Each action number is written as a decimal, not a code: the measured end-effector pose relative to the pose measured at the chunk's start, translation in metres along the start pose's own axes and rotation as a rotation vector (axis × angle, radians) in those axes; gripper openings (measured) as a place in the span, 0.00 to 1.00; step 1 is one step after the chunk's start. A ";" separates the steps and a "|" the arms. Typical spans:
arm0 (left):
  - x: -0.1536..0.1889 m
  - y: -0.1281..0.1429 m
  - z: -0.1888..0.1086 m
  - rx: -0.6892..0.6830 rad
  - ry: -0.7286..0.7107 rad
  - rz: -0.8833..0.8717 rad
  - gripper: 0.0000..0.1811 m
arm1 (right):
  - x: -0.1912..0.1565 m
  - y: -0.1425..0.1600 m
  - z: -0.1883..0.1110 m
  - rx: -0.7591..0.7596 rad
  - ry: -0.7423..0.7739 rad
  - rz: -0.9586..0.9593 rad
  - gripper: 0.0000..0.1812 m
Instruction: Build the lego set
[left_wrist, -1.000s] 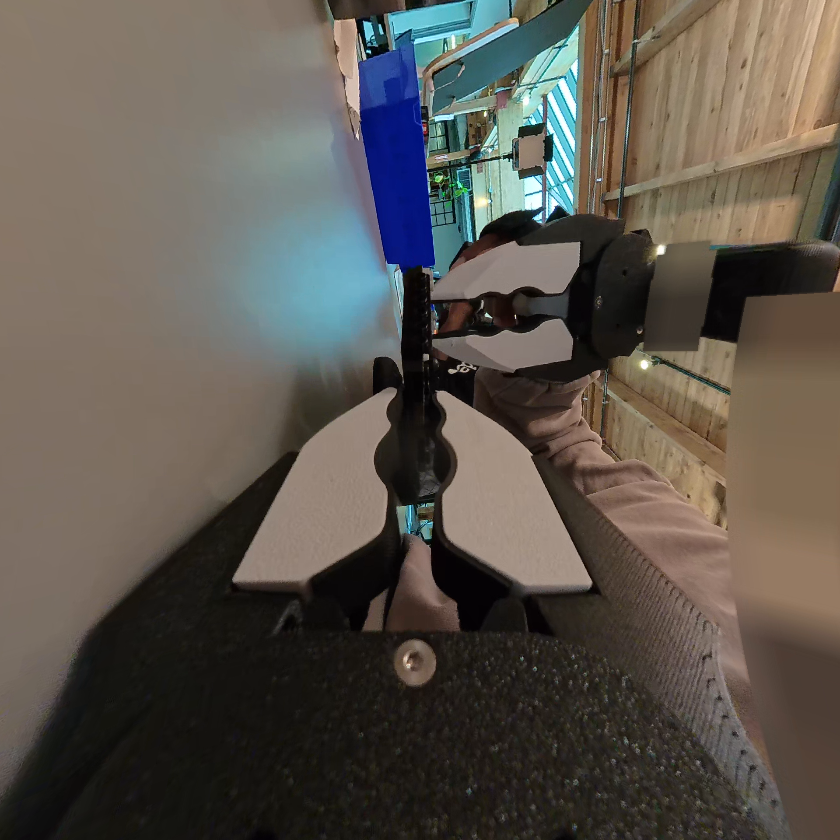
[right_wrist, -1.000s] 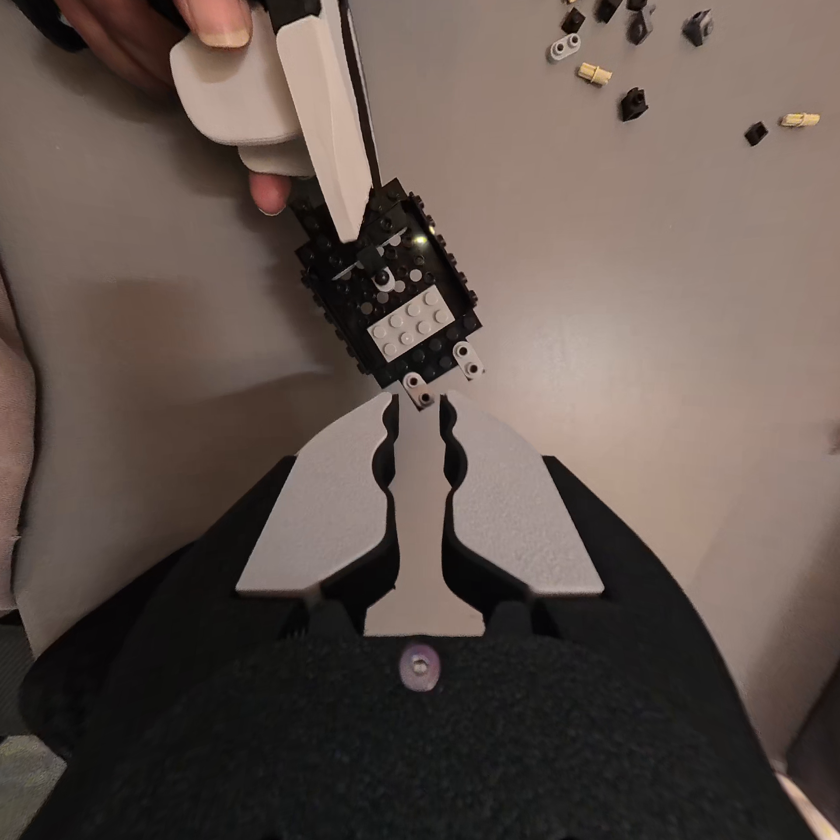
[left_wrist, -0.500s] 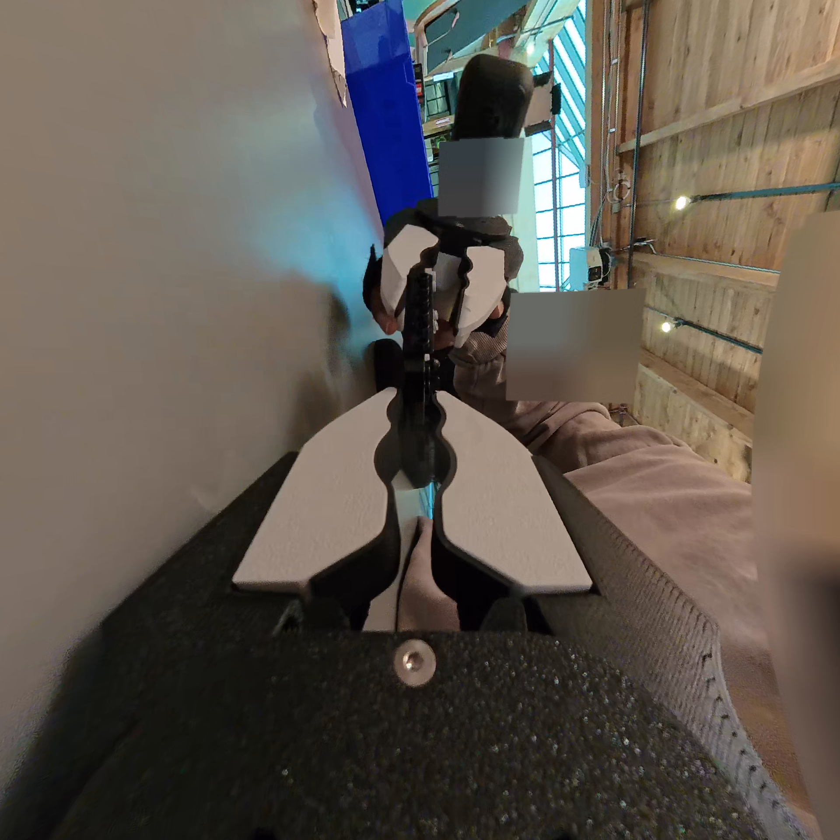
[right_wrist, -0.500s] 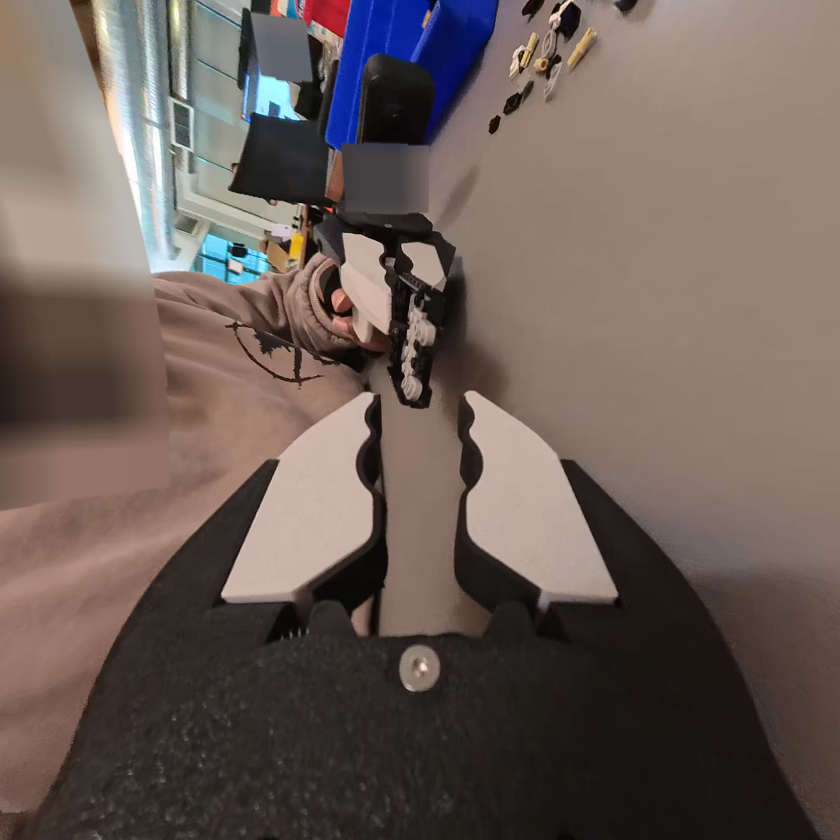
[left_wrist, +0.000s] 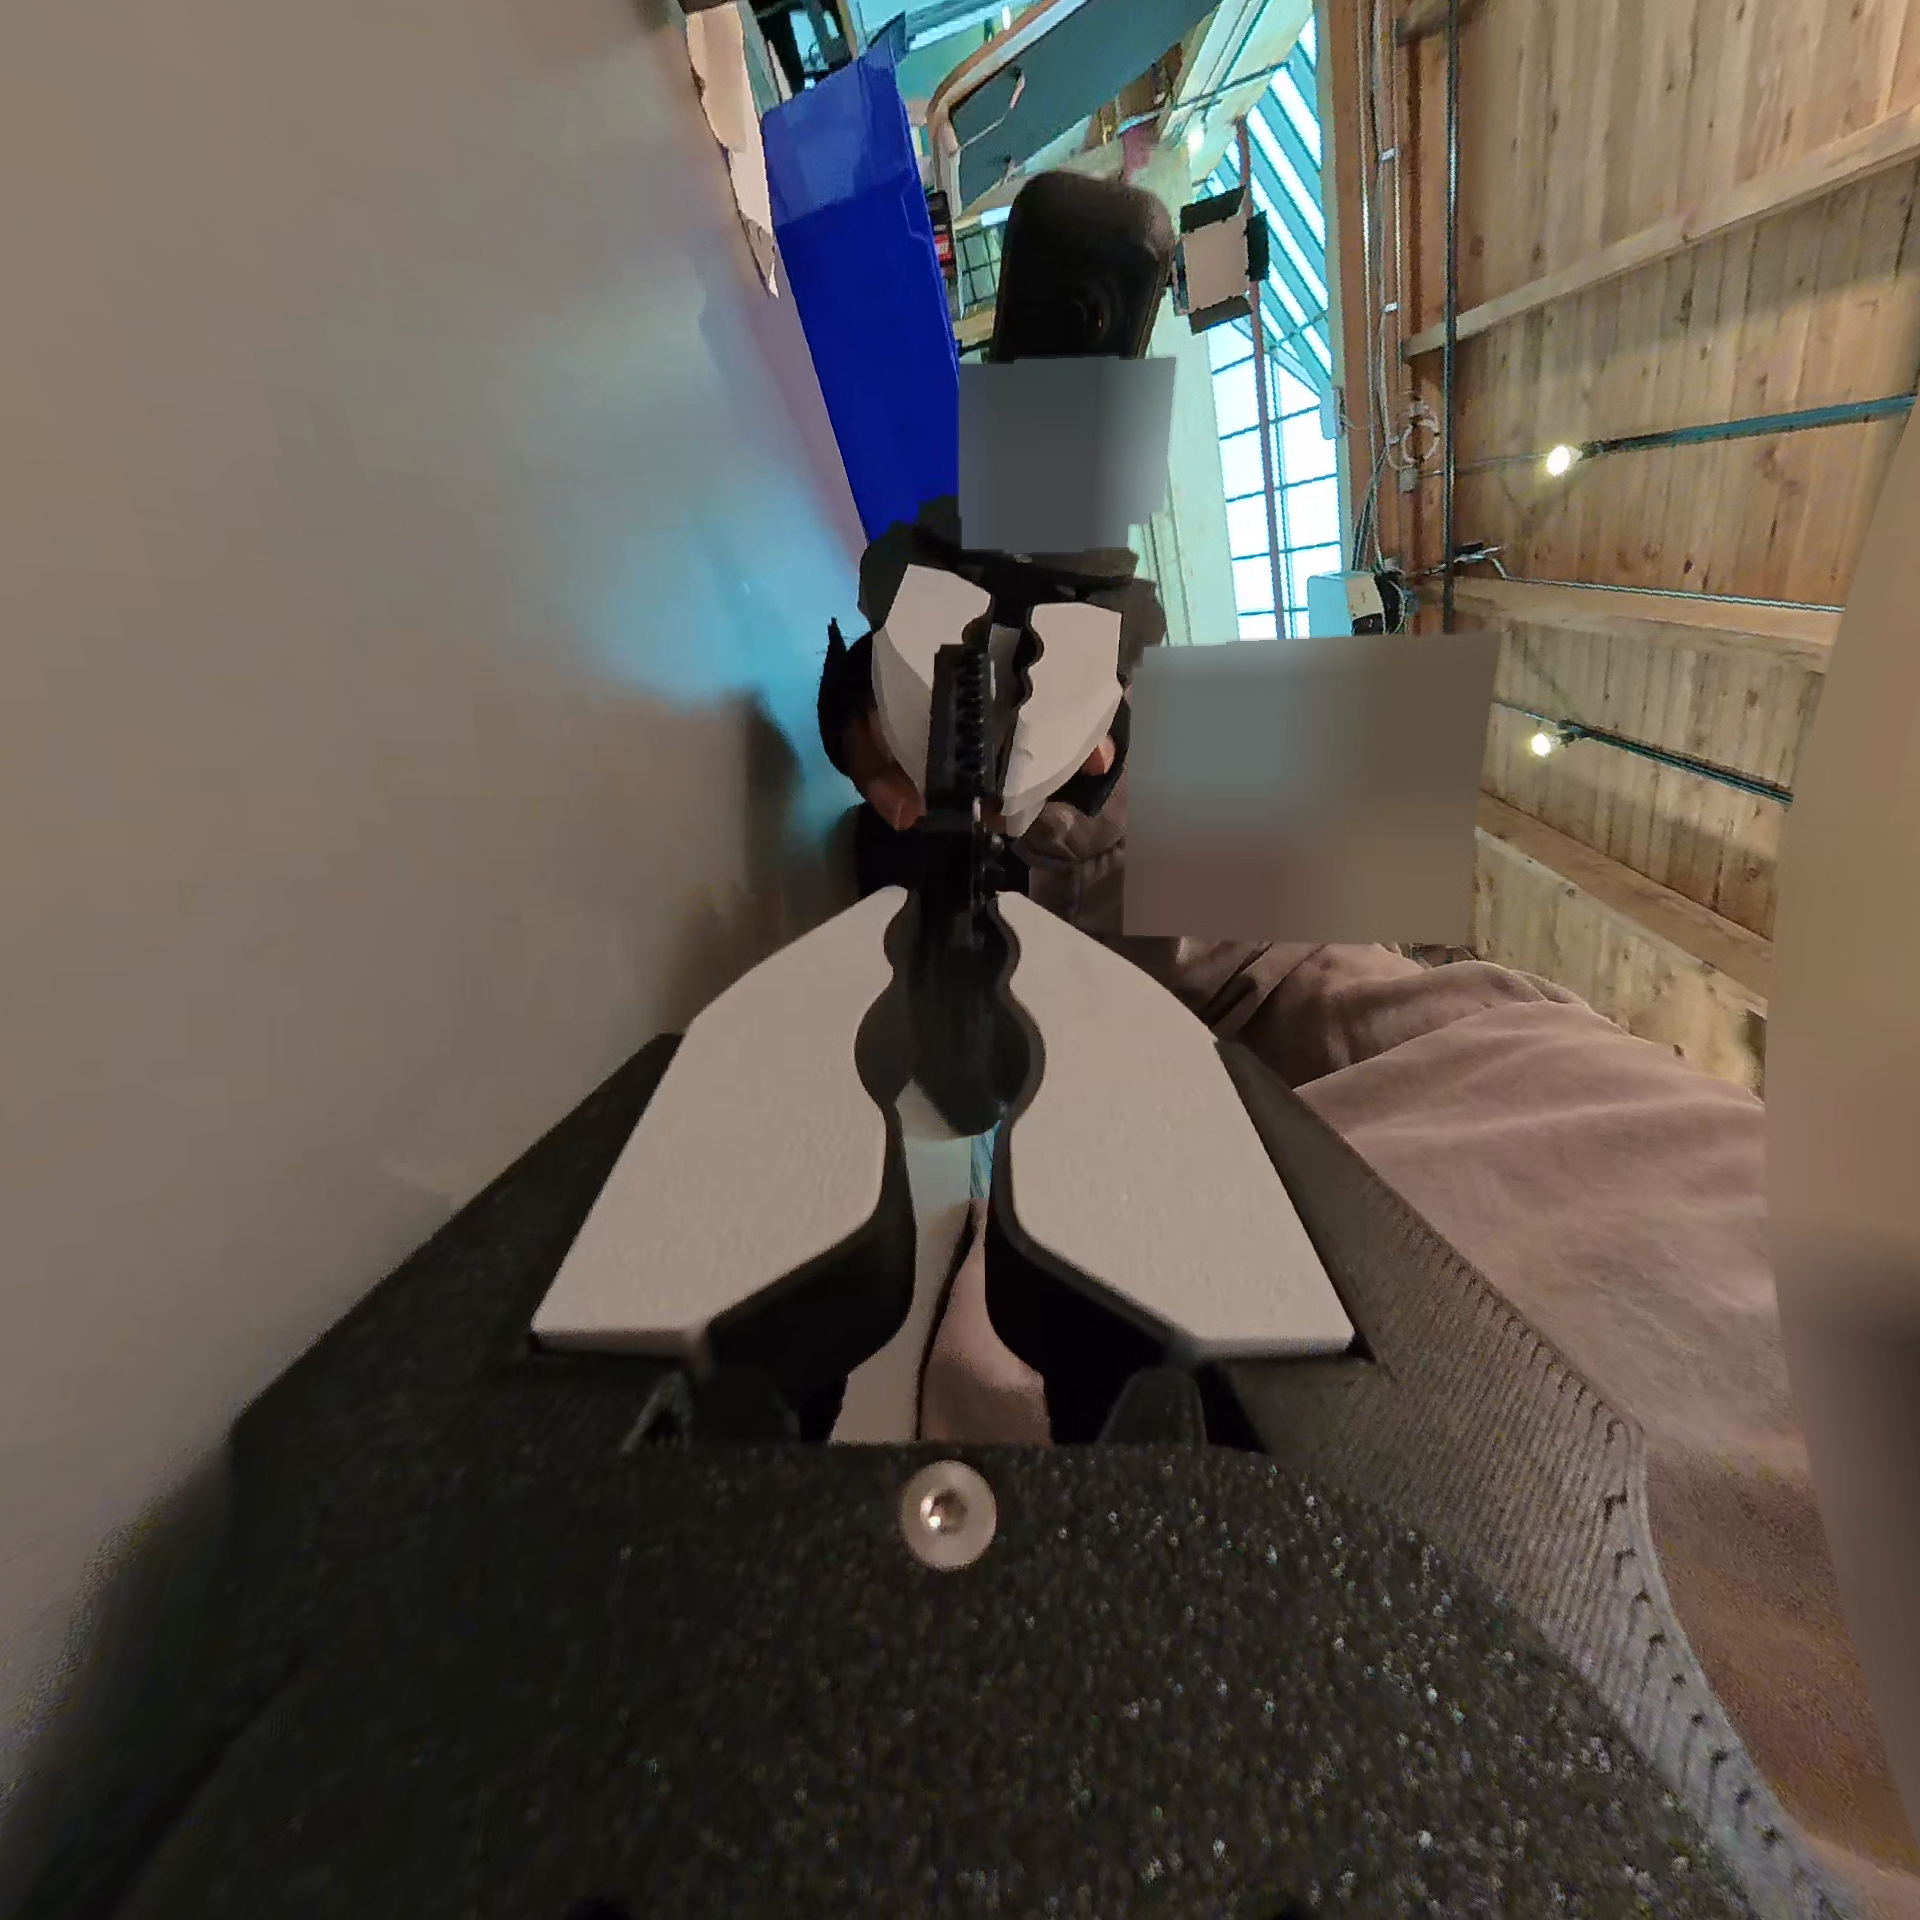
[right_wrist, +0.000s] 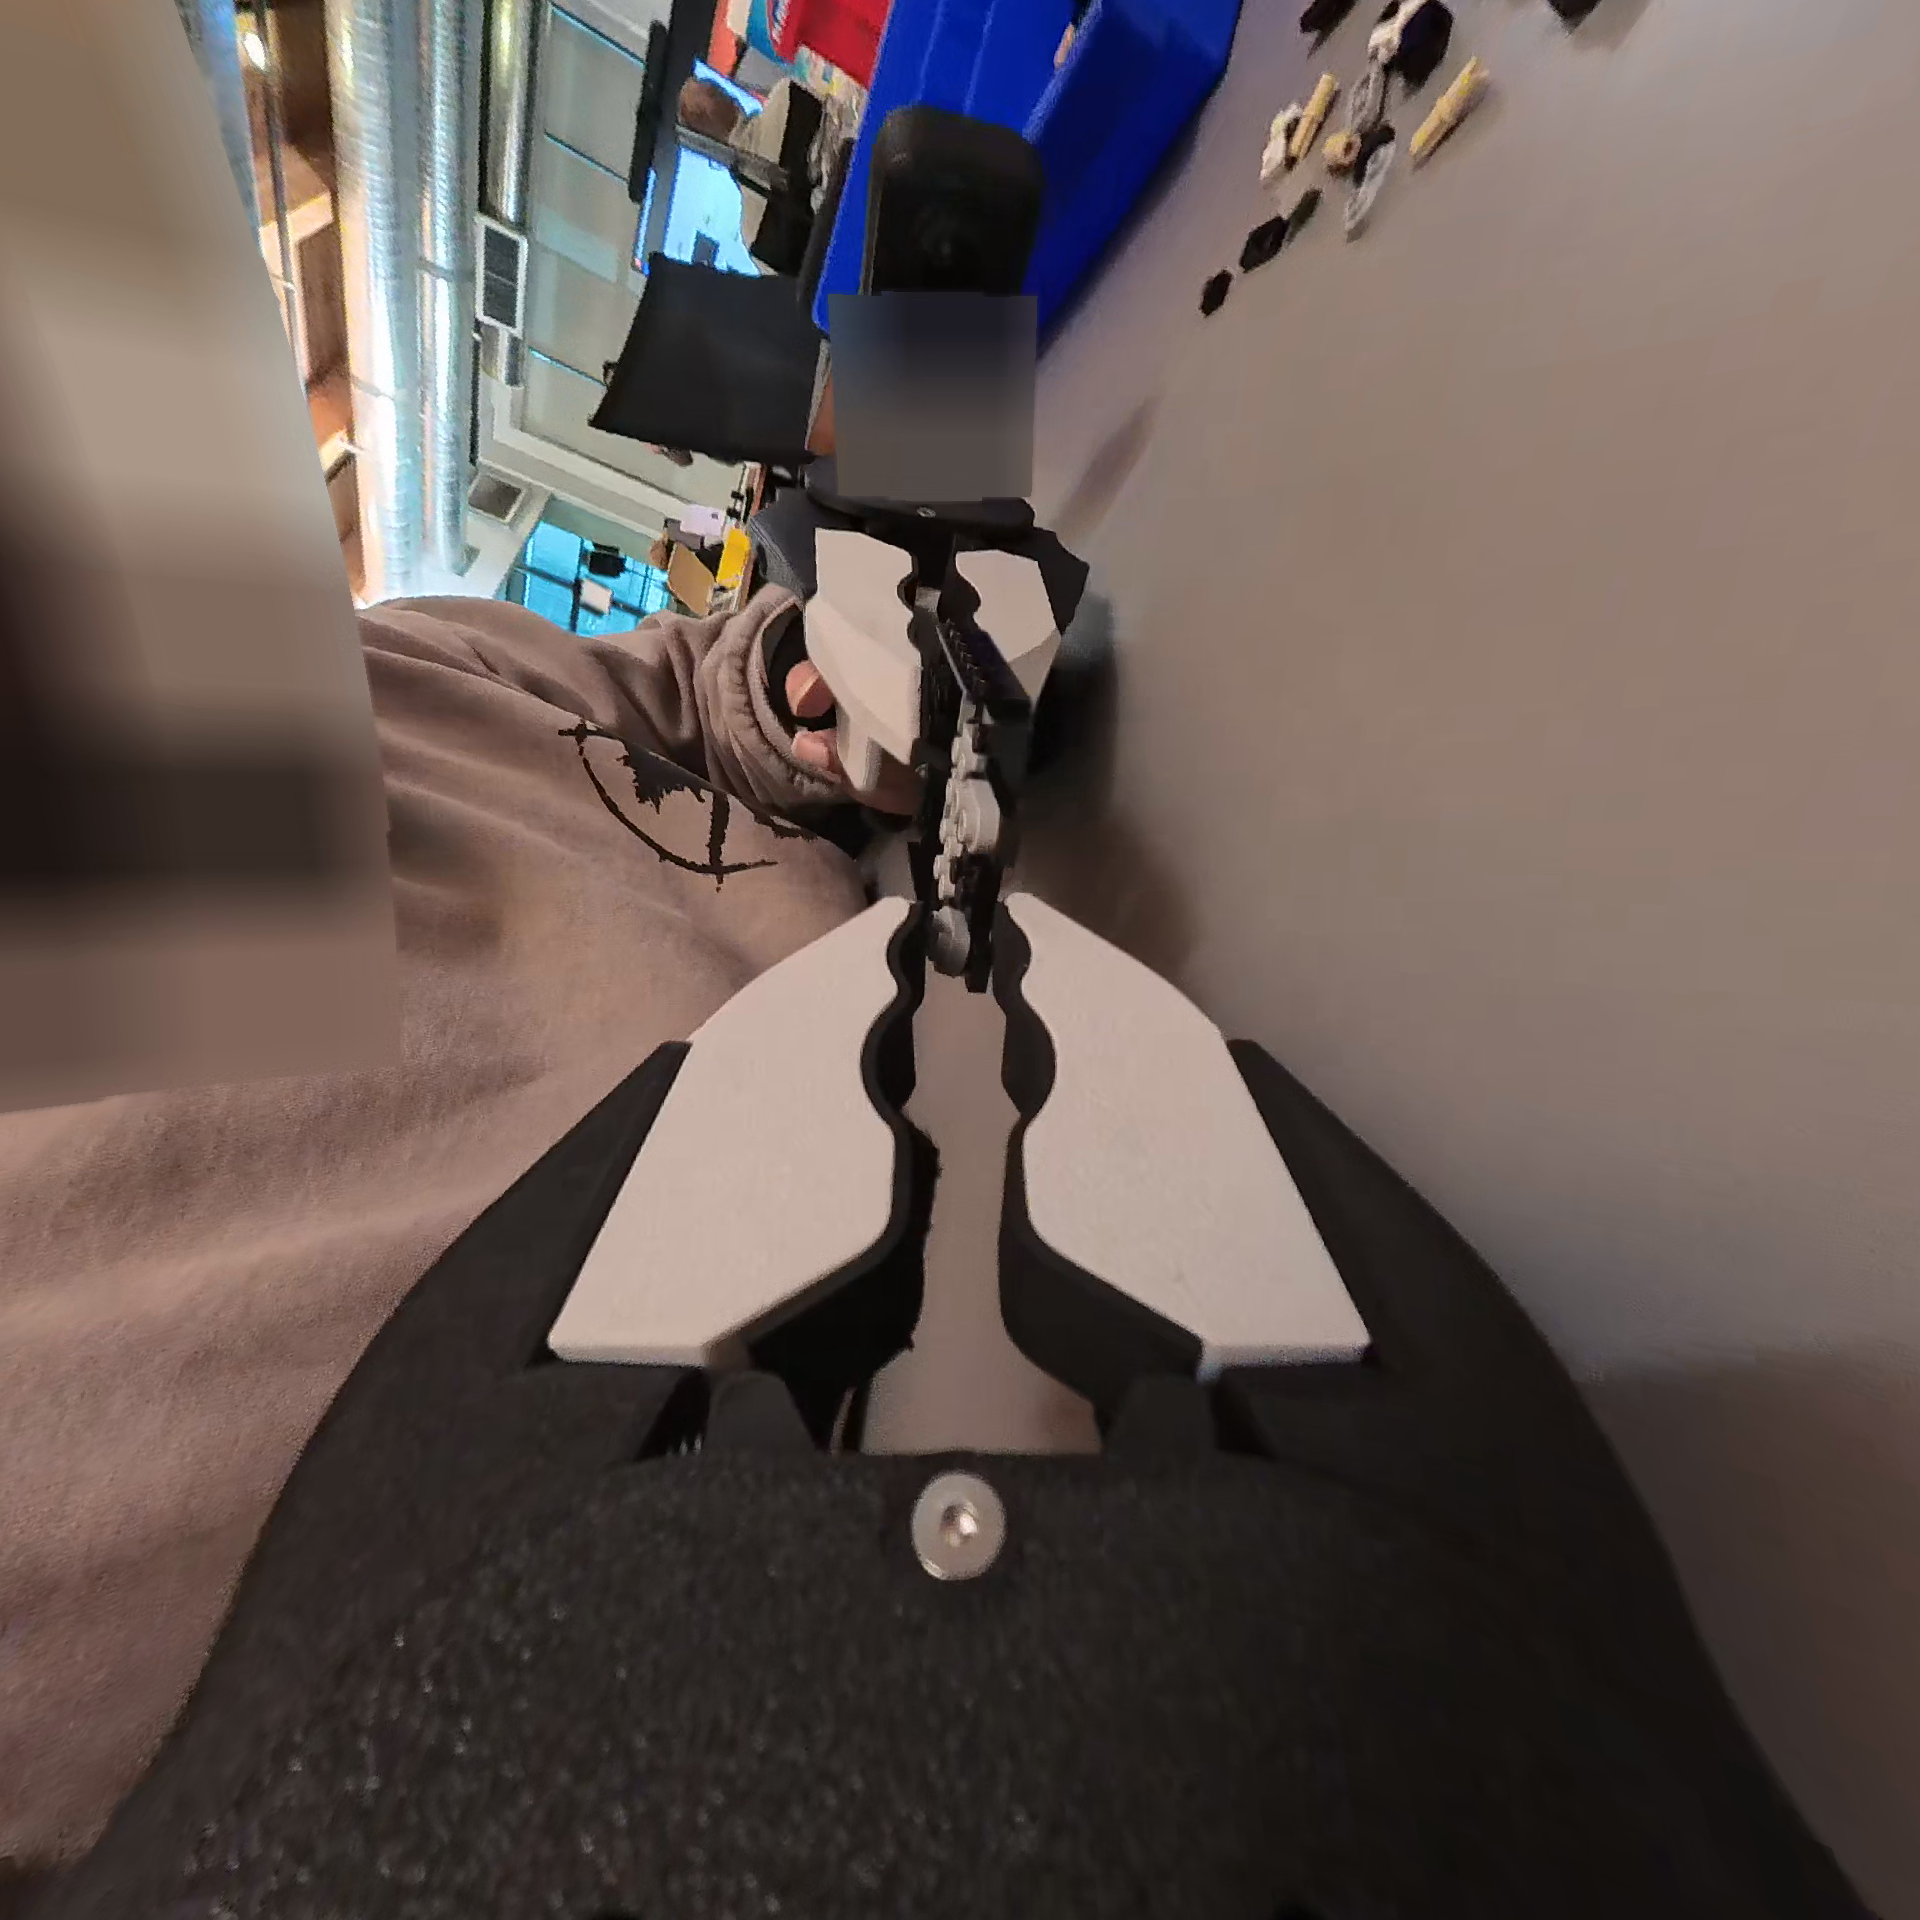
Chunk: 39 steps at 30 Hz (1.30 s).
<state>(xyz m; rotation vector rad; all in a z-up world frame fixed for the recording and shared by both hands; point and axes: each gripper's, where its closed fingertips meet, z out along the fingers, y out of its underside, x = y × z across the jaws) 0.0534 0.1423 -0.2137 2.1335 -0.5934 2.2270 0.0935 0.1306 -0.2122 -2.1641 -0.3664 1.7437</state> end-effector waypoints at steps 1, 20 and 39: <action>0.002 -0.001 0.000 0.010 0.002 0.010 0.05 | -0.001 -0.002 0.000 0.016 0.004 -0.021 0.06; 0.048 -0.012 -0.004 0.140 0.095 0.434 0.06 | -0.045 -0.017 -0.004 0.230 0.101 -0.629 0.06; 0.060 -0.009 -0.005 0.183 0.138 0.501 0.06 | -0.056 -0.018 -0.005 0.332 0.083 -0.628 0.06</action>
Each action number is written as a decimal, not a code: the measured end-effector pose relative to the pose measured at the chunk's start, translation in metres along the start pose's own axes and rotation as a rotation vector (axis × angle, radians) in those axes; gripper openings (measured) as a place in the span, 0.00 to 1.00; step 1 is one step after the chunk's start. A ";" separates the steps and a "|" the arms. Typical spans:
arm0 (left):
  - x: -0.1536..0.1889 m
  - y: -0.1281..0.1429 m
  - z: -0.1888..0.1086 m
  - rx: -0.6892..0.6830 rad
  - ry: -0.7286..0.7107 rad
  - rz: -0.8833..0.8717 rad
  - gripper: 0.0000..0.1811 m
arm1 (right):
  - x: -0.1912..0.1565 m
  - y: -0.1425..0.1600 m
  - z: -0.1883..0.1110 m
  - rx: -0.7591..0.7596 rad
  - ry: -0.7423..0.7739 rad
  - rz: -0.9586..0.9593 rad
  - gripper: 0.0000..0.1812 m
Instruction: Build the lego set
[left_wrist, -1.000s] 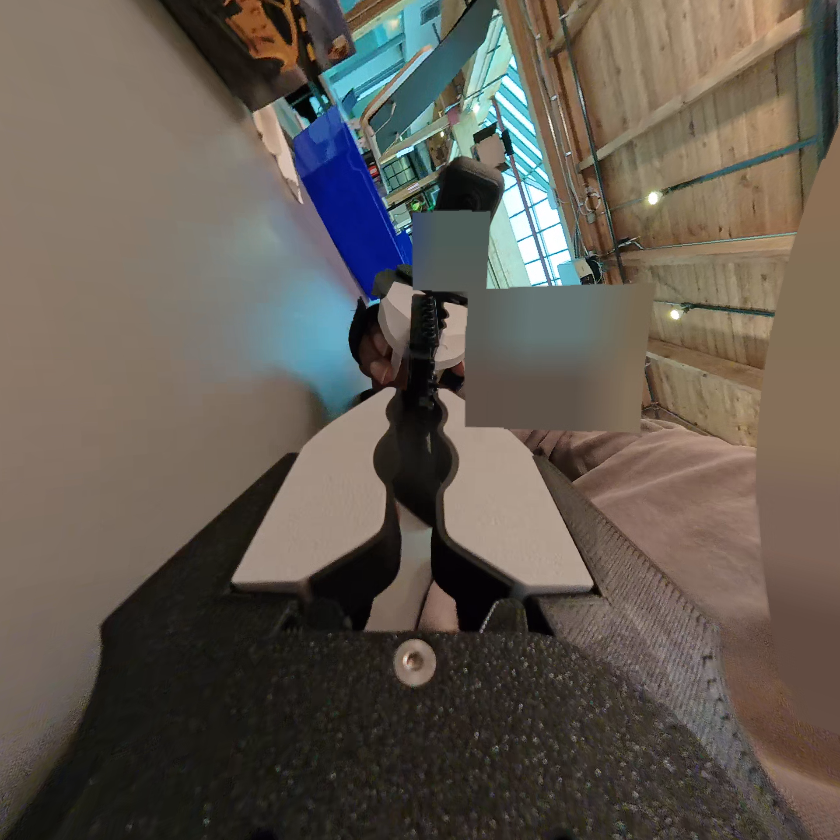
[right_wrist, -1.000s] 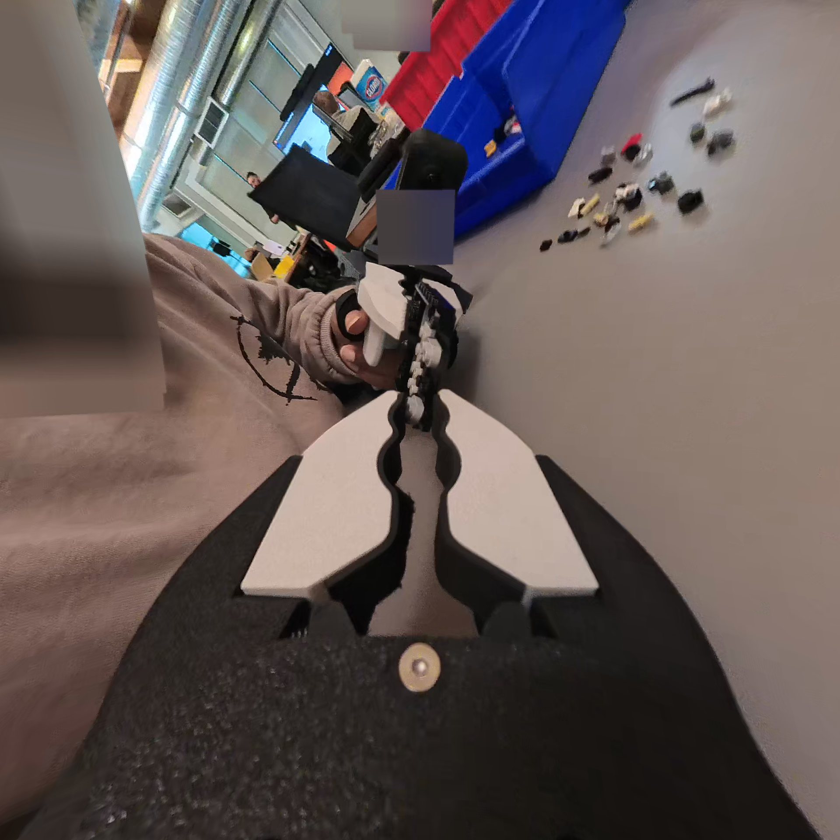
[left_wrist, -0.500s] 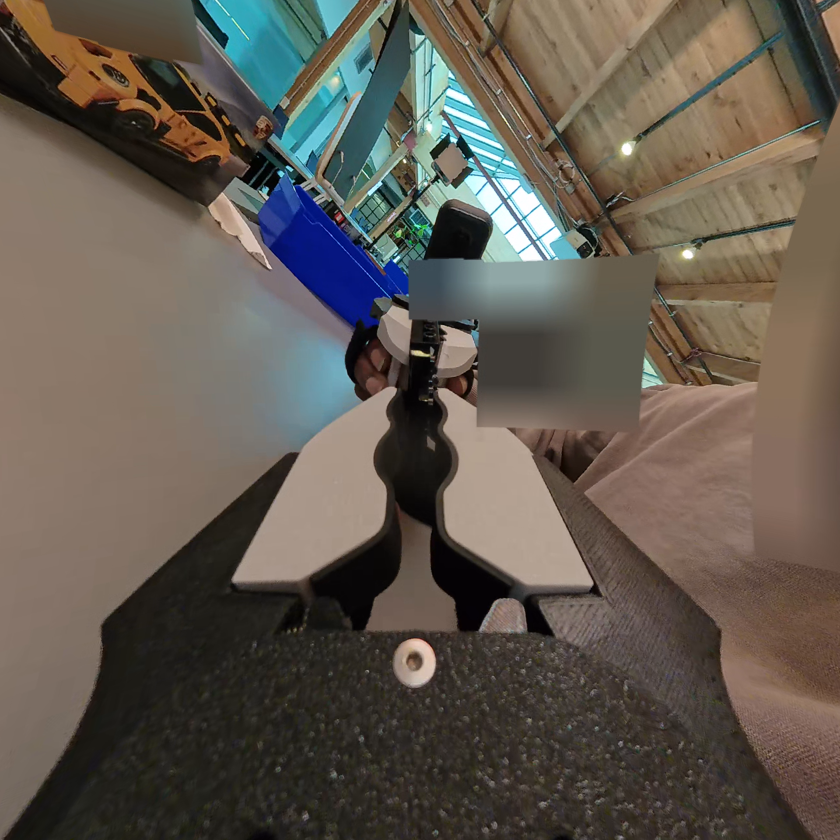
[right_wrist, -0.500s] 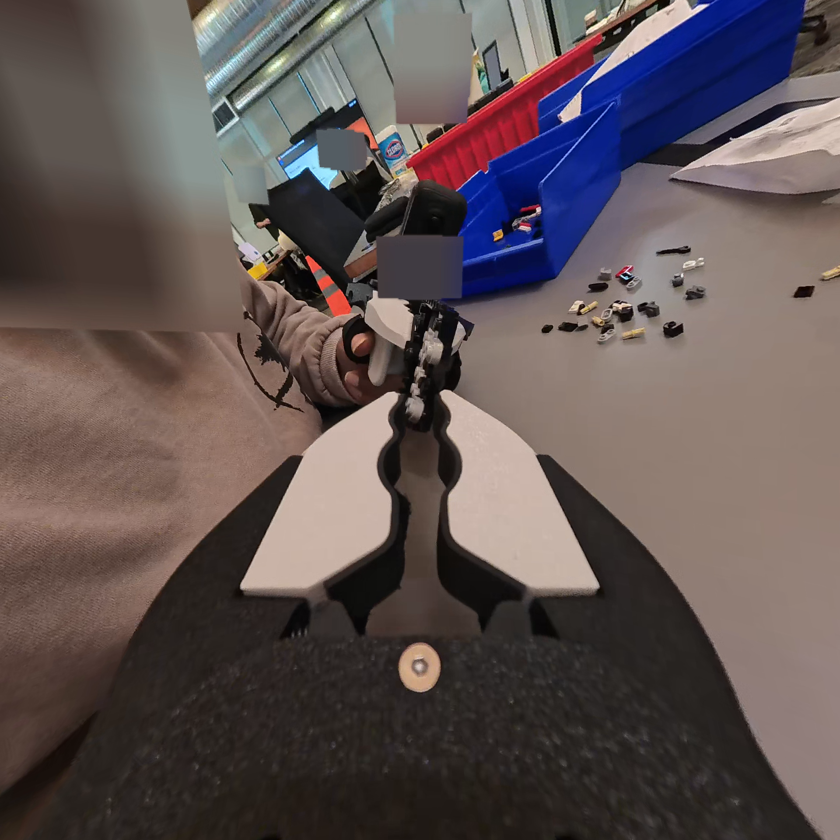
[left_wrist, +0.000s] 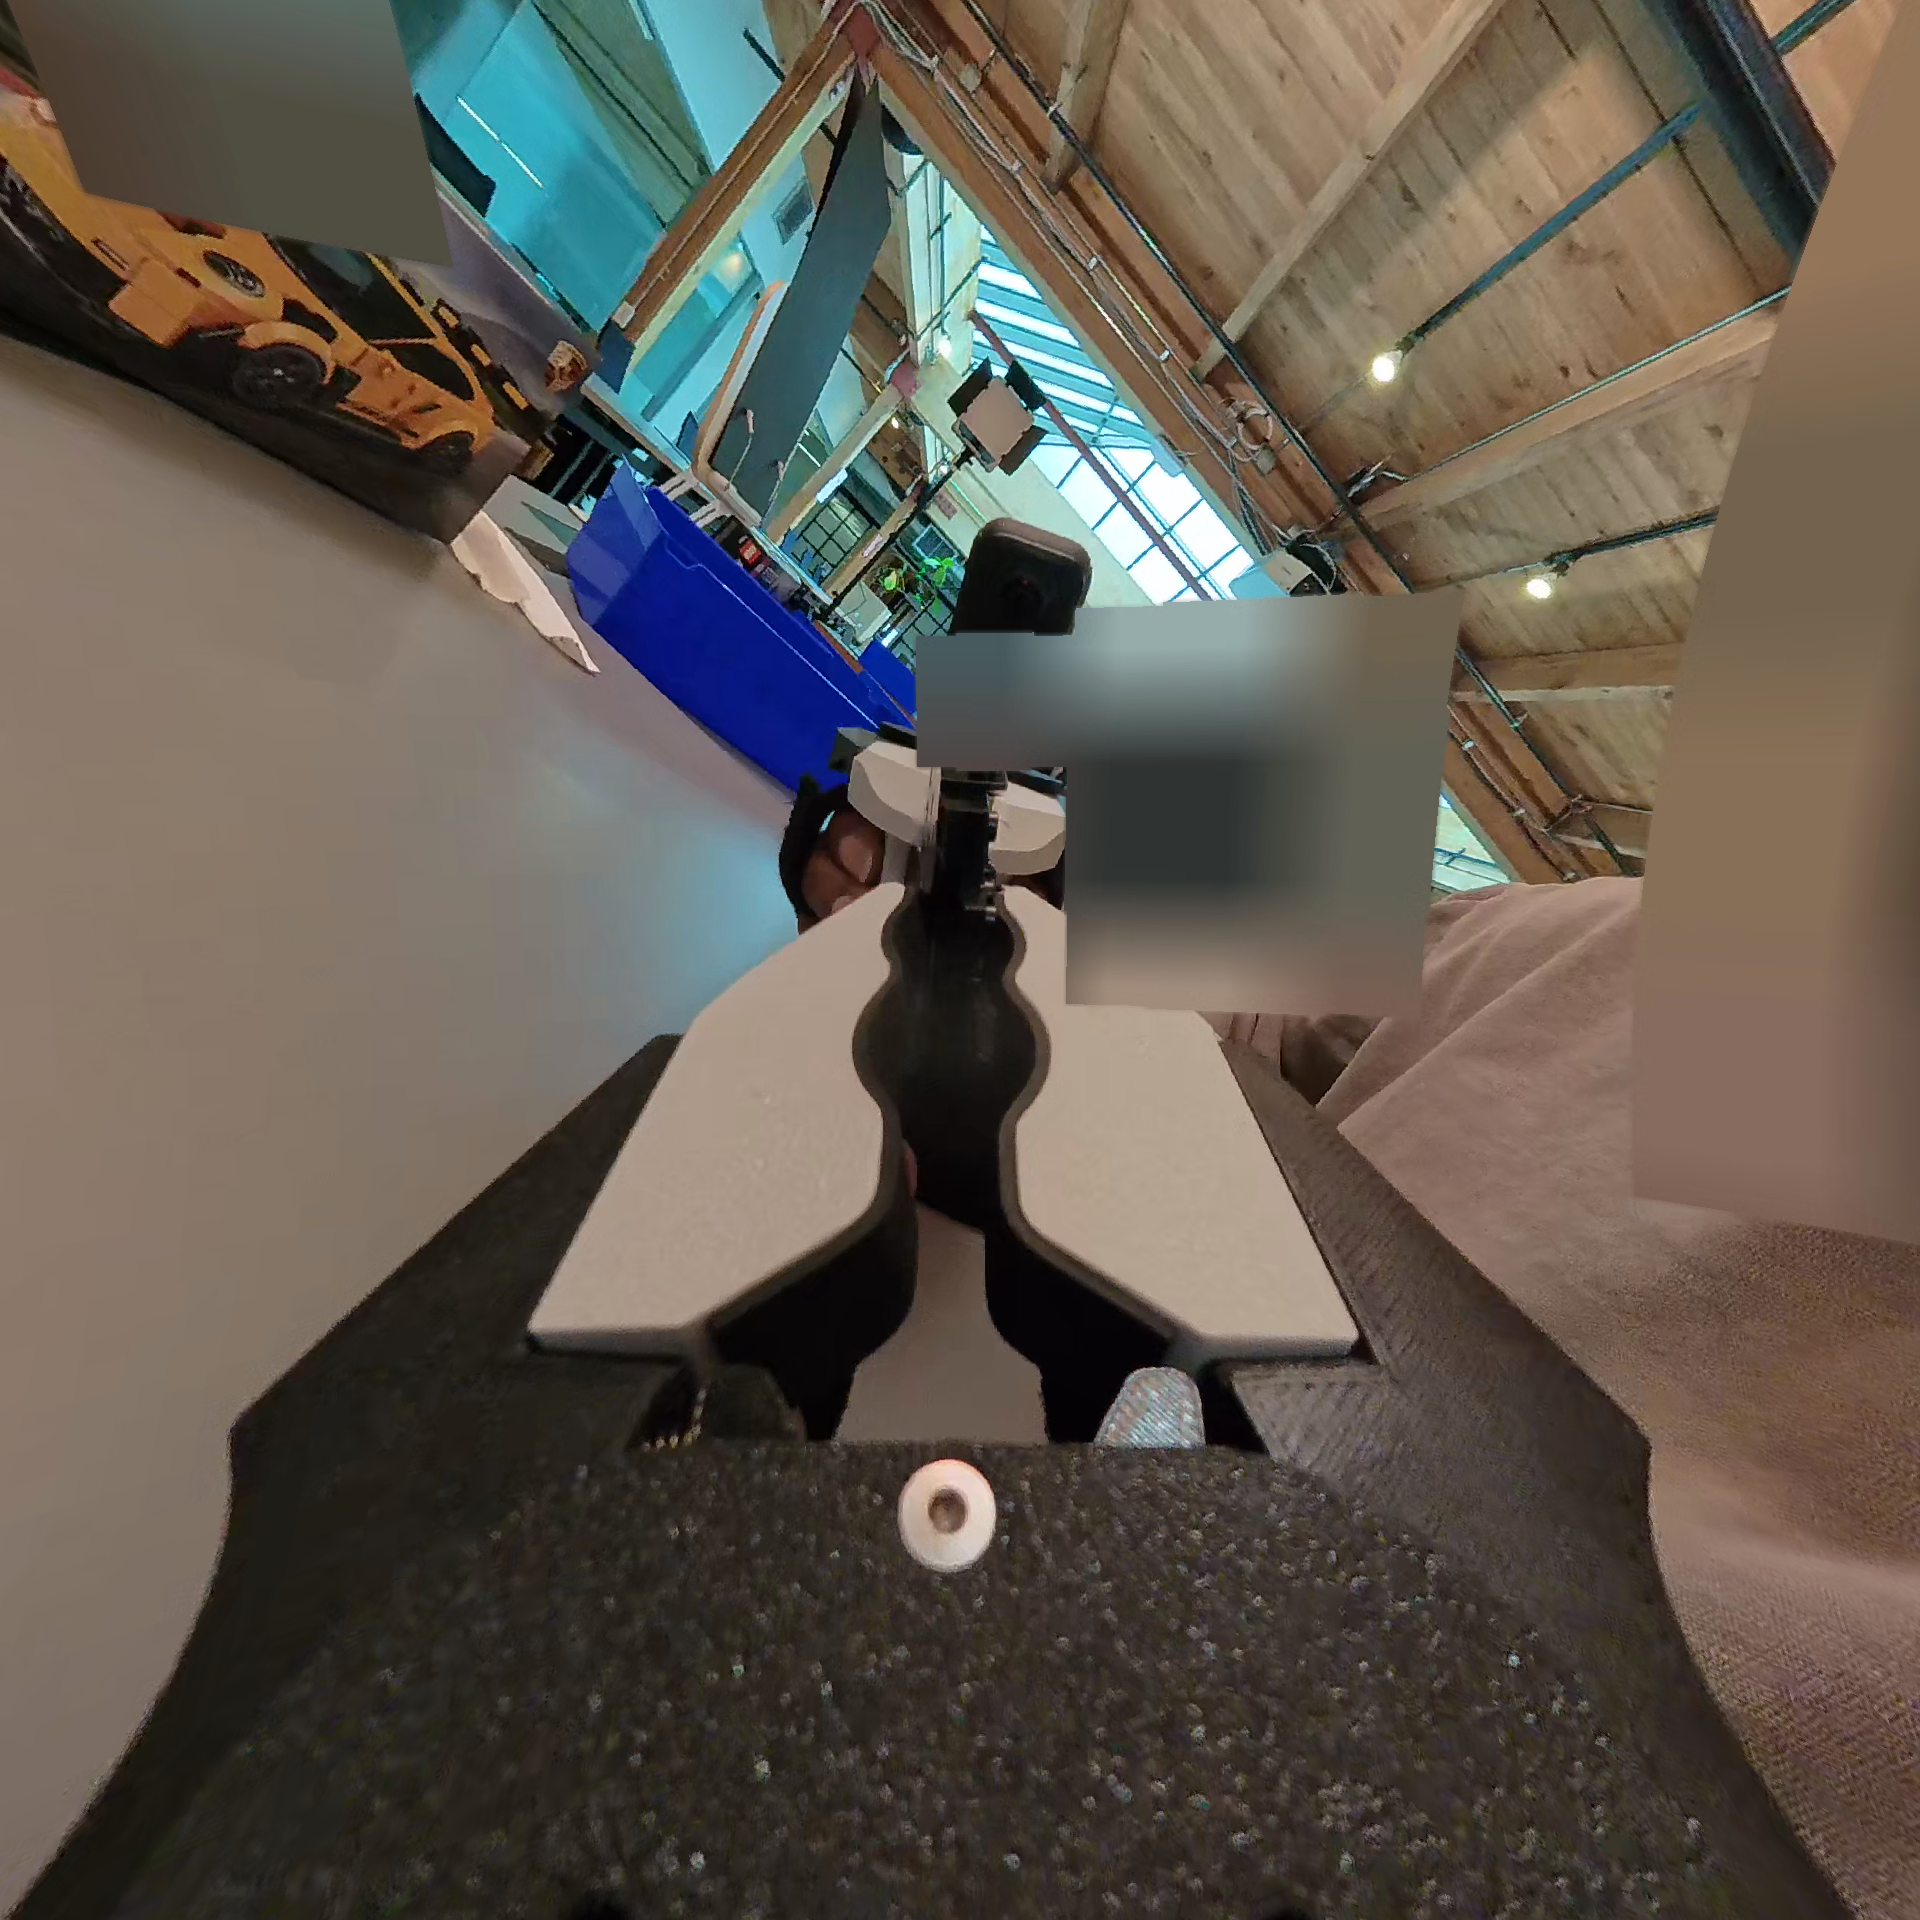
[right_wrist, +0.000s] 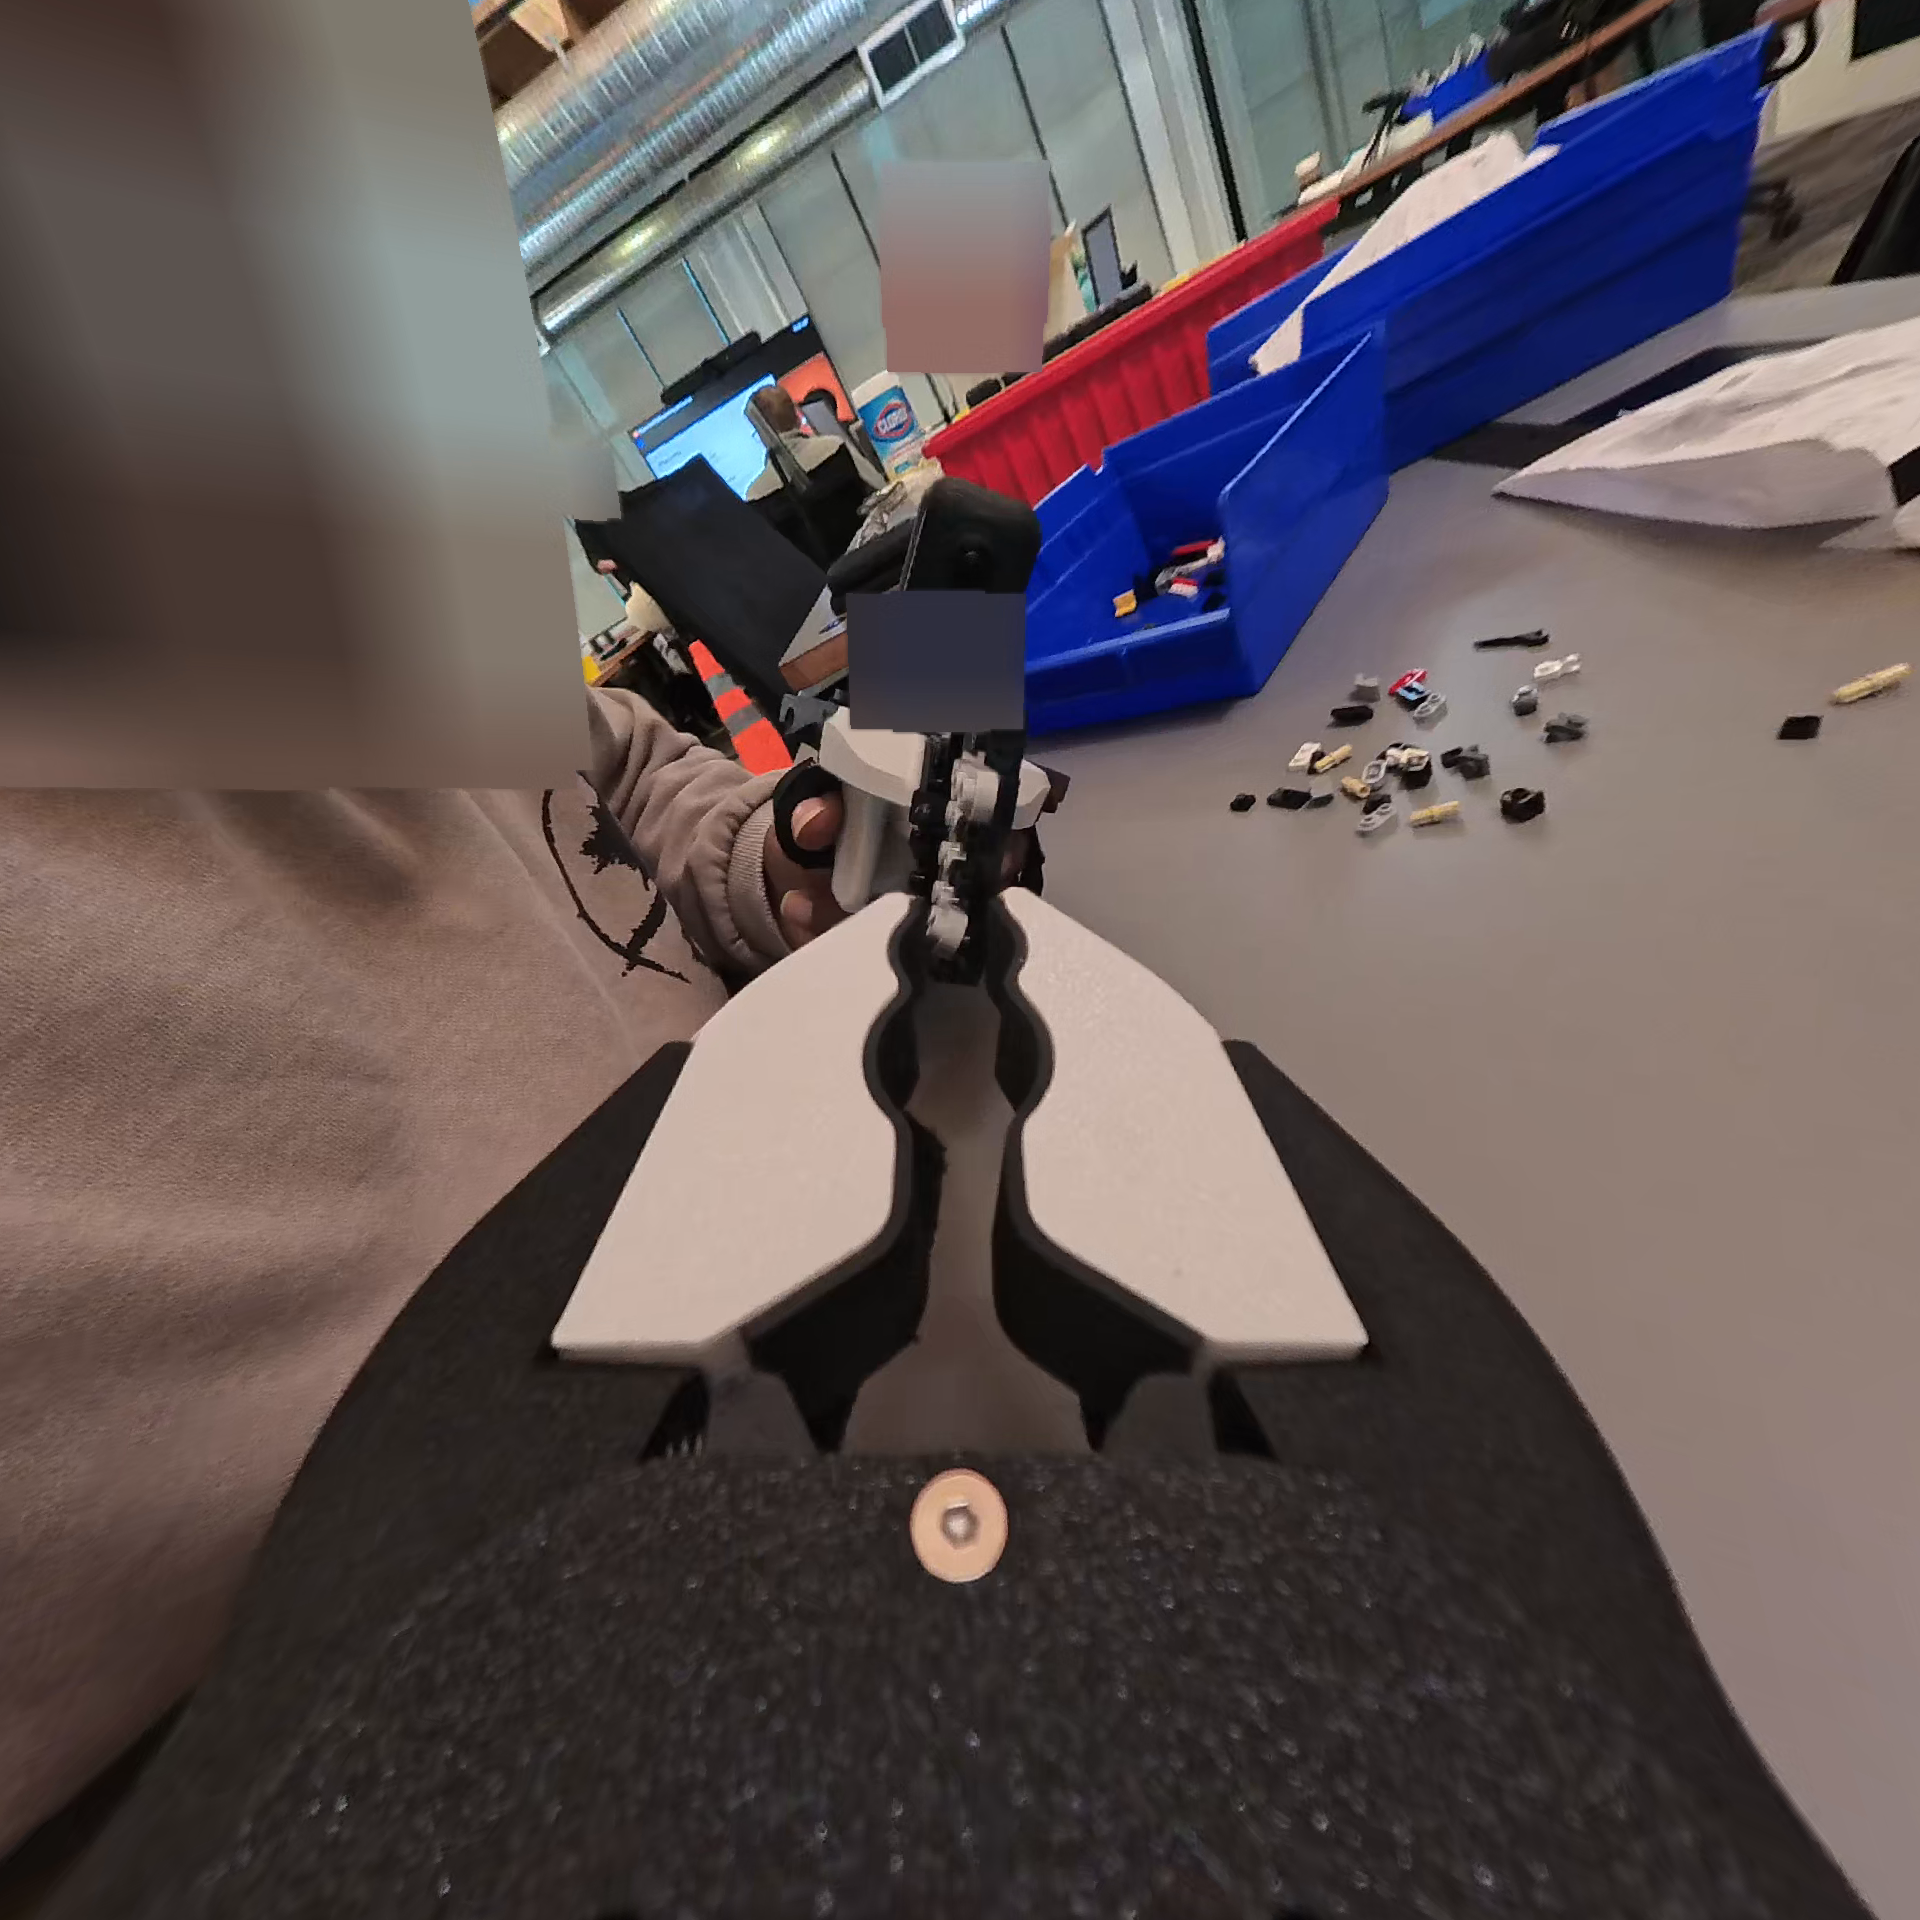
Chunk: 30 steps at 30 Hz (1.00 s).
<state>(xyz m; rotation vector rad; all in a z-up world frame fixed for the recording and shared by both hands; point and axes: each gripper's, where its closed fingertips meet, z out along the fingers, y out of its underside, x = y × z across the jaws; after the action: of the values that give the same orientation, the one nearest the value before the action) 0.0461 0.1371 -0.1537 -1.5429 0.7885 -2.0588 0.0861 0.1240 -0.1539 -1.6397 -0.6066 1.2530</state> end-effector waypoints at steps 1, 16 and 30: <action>0.000 0.000 0.000 0.001 0.002 0.002 0.06 | 0.000 0.000 0.000 0.006 0.005 -0.011 0.06; 0.000 -0.009 -0.003 0.029 -0.007 0.124 0.06 | -0.004 -0.005 0.006 -0.070 0.090 -0.300 0.07; 0.005 -0.008 -0.003 0.030 0.030 0.089 0.06 | -0.008 -0.007 0.005 -0.029 0.076 -0.189 0.06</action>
<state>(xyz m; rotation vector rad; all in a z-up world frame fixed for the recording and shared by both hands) 0.0420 0.1407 -0.1452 -1.4386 0.8189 -2.0242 0.0799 0.1222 -0.1441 -1.6061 -0.7174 1.0450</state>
